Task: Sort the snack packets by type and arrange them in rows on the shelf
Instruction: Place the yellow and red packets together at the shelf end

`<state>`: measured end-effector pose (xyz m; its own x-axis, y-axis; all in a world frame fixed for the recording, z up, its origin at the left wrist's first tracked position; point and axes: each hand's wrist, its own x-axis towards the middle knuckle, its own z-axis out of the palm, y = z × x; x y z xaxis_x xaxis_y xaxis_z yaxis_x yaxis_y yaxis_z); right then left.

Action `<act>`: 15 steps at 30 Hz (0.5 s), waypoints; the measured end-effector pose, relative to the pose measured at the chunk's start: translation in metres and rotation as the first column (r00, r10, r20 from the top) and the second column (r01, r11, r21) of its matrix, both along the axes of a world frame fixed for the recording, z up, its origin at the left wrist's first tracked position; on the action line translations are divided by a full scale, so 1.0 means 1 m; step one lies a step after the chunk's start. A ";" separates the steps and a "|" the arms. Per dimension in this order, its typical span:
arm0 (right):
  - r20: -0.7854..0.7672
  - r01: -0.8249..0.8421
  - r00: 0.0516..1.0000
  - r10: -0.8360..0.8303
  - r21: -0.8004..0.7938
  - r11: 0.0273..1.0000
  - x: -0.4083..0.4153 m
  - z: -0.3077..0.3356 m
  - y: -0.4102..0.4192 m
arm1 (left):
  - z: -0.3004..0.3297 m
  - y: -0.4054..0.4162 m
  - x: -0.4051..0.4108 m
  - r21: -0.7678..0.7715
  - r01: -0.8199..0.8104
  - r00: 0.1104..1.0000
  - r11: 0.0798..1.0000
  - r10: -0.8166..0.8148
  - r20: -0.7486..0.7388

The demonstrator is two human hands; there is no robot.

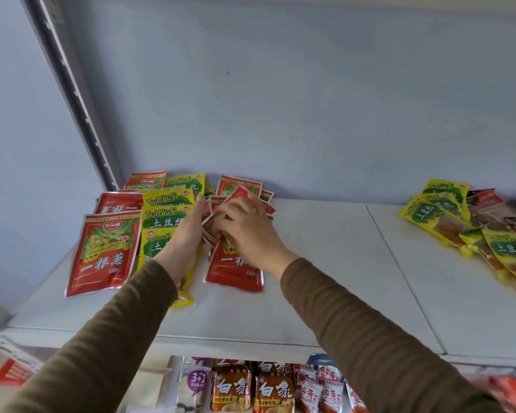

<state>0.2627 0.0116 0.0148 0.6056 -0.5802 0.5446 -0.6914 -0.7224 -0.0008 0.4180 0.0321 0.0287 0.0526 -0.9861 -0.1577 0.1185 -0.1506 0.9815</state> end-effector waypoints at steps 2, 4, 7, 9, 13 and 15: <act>0.044 0.130 0.990 -0.135 0.100 0.987 0.001 -0.016 0.000 | 0.001 0.010 0.001 0.010 0.040 0.997 0.999 -0.041 0.069; 0.185 0.230 0.942 -0.278 0.246 0.942 -0.004 -0.028 0.002 | 0.000 0.018 0.002 0.048 0.059 0.993 0.997 -0.063 0.102; 0.412 0.234 0.790 -0.453 0.481 0.845 -0.017 -0.033 0.006 | -0.002 0.017 0.001 0.023 0.029 0.938 0.999 -0.035 0.346; 0.466 0.195 0.727 -0.504 0.563 0.803 -0.025 -0.034 0.007 | -0.006 0.017 0.000 -0.053 0.103 0.775 0.993 -0.046 0.630; 0.517 0.138 0.616 -0.594 0.672 0.727 -0.034 -0.045 0.013 | -0.032 0.022 -0.002 -0.005 0.239 0.410 0.971 -0.096 0.907; 0.584 0.065 0.503 -0.637 0.709 0.702 -0.038 -0.049 0.016 | -0.041 0.025 -0.005 0.020 0.226 0.295 0.974 -0.088 0.951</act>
